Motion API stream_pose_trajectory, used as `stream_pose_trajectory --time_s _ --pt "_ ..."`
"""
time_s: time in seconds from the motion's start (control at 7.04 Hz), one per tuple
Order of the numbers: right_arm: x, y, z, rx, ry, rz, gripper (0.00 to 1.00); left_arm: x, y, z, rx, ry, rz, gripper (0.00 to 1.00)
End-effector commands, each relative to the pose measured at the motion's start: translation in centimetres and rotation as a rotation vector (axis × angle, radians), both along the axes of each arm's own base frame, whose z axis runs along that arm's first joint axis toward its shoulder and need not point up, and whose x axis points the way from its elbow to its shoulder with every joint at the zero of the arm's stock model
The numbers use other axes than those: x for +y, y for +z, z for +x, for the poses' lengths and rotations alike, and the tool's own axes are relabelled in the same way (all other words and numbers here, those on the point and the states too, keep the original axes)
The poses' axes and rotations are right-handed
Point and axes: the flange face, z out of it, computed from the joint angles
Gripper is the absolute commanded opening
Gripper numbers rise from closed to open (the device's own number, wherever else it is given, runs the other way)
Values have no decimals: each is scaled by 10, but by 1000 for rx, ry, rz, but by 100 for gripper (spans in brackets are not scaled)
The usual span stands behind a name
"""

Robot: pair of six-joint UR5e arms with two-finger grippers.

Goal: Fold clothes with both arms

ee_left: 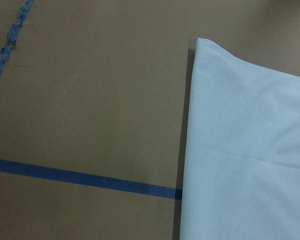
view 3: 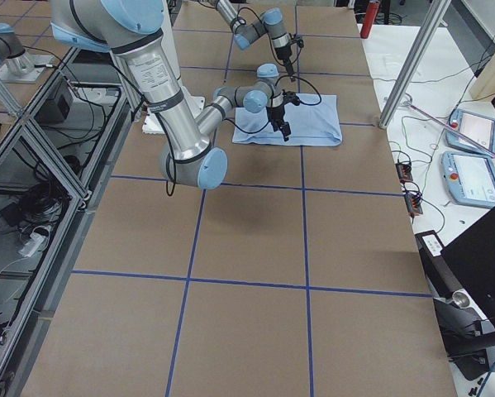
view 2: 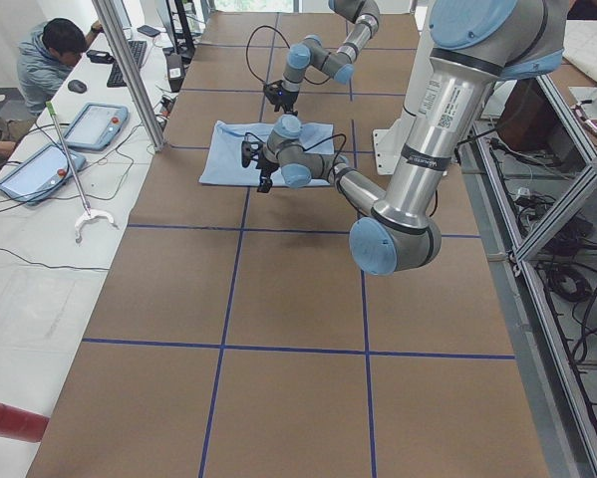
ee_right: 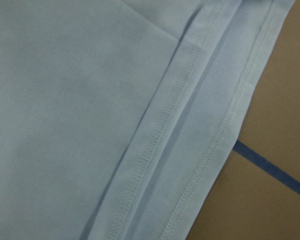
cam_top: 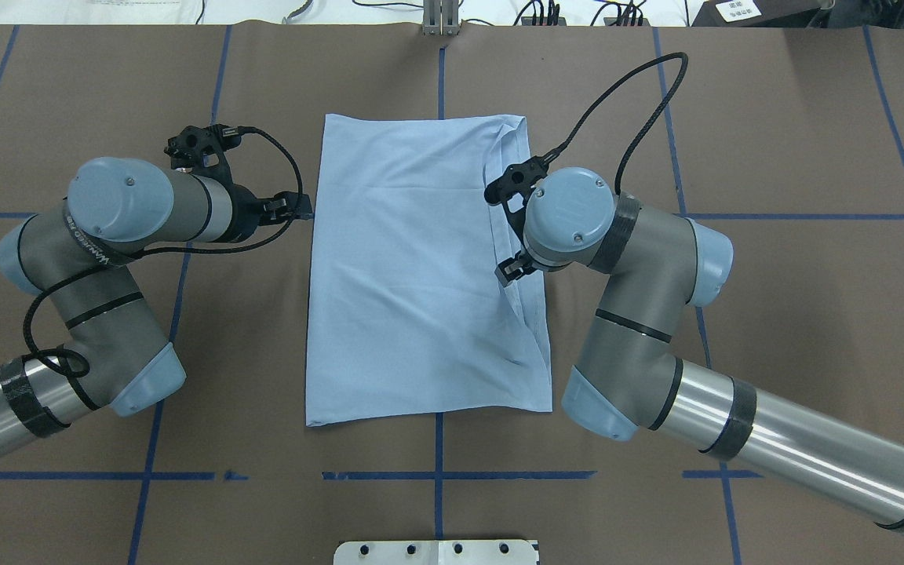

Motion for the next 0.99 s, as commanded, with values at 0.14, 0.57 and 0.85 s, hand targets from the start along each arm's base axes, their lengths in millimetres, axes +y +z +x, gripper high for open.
stream_pose_trajectory --time_s 0.14,0.57,0.85 --pt "-1 -7 -18 6 -2 -3 100 0 1 0 0 0 0 100" --pt "-1 9 -15 29 -1 -16 100 0 -1 0 2 0 1 100" --pt "-4 14 -11 35 5 -20 100 0 0 0 0 0 0 100"
